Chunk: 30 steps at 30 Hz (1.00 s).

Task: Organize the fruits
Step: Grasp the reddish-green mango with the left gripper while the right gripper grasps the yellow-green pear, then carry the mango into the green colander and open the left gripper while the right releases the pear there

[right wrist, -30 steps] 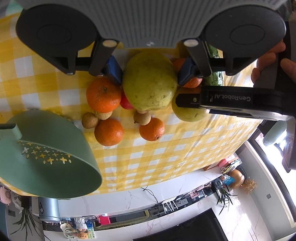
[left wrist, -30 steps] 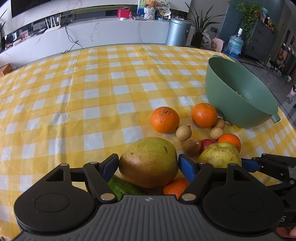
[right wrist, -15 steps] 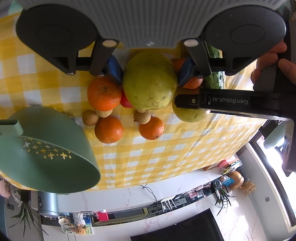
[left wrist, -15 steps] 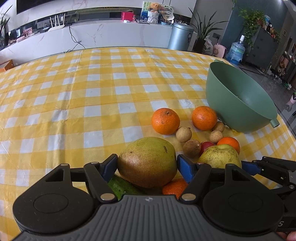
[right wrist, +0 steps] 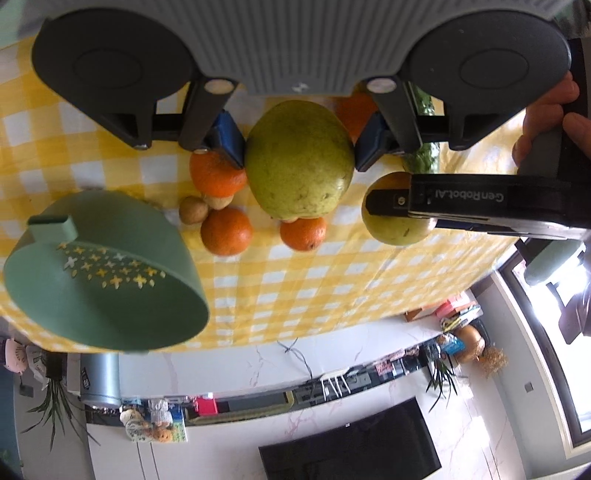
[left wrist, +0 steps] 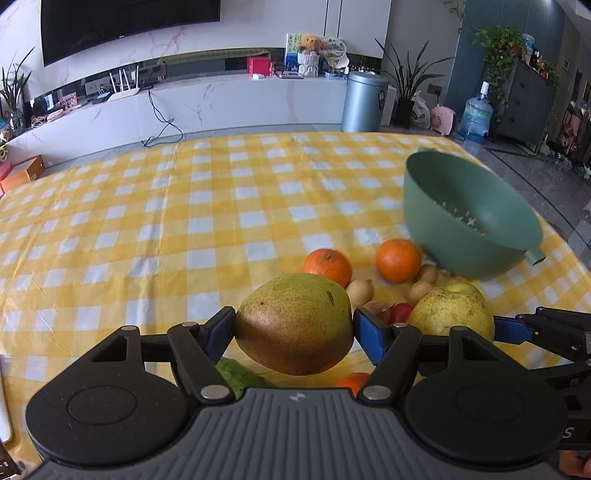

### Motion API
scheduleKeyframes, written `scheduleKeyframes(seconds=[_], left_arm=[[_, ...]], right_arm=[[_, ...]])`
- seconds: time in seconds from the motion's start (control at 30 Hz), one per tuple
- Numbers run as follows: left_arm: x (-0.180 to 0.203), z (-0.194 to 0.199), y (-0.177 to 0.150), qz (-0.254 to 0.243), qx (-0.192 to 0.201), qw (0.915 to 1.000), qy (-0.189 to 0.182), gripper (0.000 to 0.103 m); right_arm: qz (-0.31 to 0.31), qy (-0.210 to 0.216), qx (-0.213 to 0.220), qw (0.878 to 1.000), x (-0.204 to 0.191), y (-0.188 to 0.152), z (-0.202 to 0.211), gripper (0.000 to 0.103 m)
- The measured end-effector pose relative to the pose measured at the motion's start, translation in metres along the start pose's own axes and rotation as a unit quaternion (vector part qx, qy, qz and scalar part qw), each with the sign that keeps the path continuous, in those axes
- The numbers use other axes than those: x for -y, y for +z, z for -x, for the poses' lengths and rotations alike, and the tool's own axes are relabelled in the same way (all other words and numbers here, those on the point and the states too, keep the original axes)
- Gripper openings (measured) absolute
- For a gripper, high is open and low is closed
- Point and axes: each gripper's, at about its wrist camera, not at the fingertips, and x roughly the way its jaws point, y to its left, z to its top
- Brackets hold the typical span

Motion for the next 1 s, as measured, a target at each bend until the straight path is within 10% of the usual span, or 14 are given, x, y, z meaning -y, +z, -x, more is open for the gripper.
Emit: scheduleKeyframes(seconds=[0.57,1.0], left_arm=[[0.063,0.032,0.07,-0.008,0.04,0.9991,-0.012,0.08],[0.136,-0.035,0.113,-0.066,0.011,0.9958,-0.063,0.08]], right_arm=[[0.036,-0.063,0.061,0.996,0.058,0.07,0.064,0.062],[0.111,-0.105,-0.028,0.988,0.123,0.121,0.026,0.062]])
